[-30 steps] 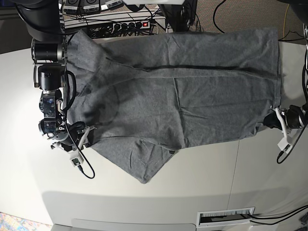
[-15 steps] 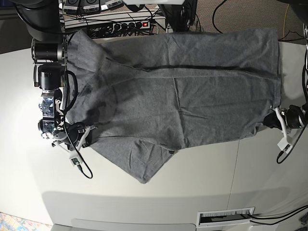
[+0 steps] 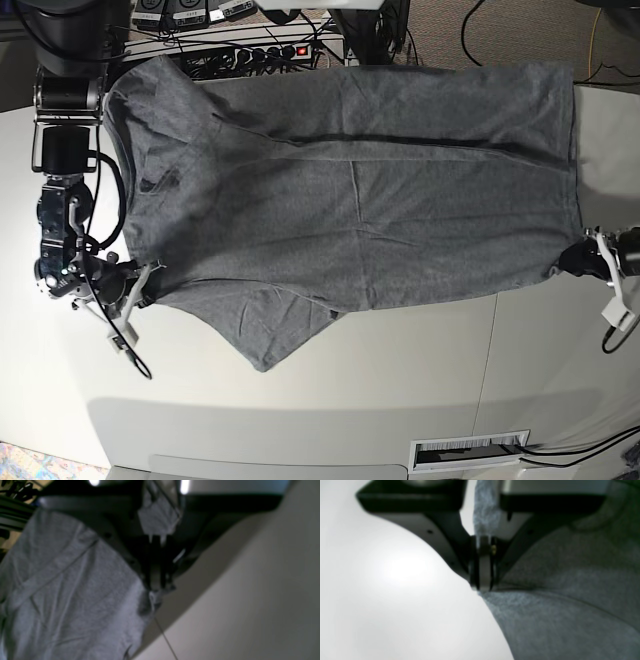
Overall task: Fold the T-shirt properly
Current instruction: 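Lift and drag the shirt with both grippers, folding it lengthwise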
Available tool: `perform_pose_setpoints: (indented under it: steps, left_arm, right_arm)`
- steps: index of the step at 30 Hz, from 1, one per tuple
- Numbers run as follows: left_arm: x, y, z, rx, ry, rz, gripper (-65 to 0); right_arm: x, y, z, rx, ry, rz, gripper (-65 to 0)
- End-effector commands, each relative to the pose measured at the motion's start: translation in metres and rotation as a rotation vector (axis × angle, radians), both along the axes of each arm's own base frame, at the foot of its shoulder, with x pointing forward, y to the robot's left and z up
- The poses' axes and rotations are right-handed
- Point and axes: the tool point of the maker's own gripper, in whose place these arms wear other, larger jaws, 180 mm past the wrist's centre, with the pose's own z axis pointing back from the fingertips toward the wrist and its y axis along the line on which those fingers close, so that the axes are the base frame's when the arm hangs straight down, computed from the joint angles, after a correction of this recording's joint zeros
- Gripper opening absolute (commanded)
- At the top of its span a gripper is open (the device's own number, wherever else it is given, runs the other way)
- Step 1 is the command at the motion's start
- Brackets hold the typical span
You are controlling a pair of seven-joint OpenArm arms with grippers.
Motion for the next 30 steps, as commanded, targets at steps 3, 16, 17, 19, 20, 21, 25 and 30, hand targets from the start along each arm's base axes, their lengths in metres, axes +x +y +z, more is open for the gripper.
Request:
perform_pose_setpoints:
  steps: [3,16,17,19,20,21,25,30]
  left_arm:
    - [0.004,0.013,0.027,0.016,-0.037,-0.004,-65.0]
    - [-0.046,0.018,0.013,0.058,0.224,-0.118,-65.0]
    - [-0.047,0.02,0.013,0.061,0.227,-0.116,-65.0]
    - [-0.05,0.025,0.013,0.073,0.236,-0.11,-65.0]
    - [-0.052,0.029,0.014,0.082,0.24,-0.106,-65.0]
    - [-0.054,0.032,0.015,0.09,0.245,-0.102,-65.0]
    - [-0.063,0.05,0.018,0.132,0.268,-0.083,-65.0]
    - [-0.082,0.062,0.01,0.161,0.326,-0.073,-65.0]
  right_arm:
    - [0.005,-0.002,0.035,0.024,-0.058,0.019,-65.0]
    - [-0.066,0.013,0.03,-0.098,0.018,0.184,-65.0]
    - [-0.072,0.012,0.028,-0.112,0.029,0.192,-65.0]
    - [-0.083,0.012,0.024,-0.135,0.048,0.212,-65.0]
    - [-0.088,0.013,0.023,-0.144,0.055,0.222,-65.0]
    - [-0.093,0.012,0.021,-0.152,0.063,0.229,-65.0]
    - [-0.109,0.012,0.02,-0.172,0.075,0.246,-65.0]
    - [-0.119,0.002,0.025,-0.174,0.06,0.21,-65.0]
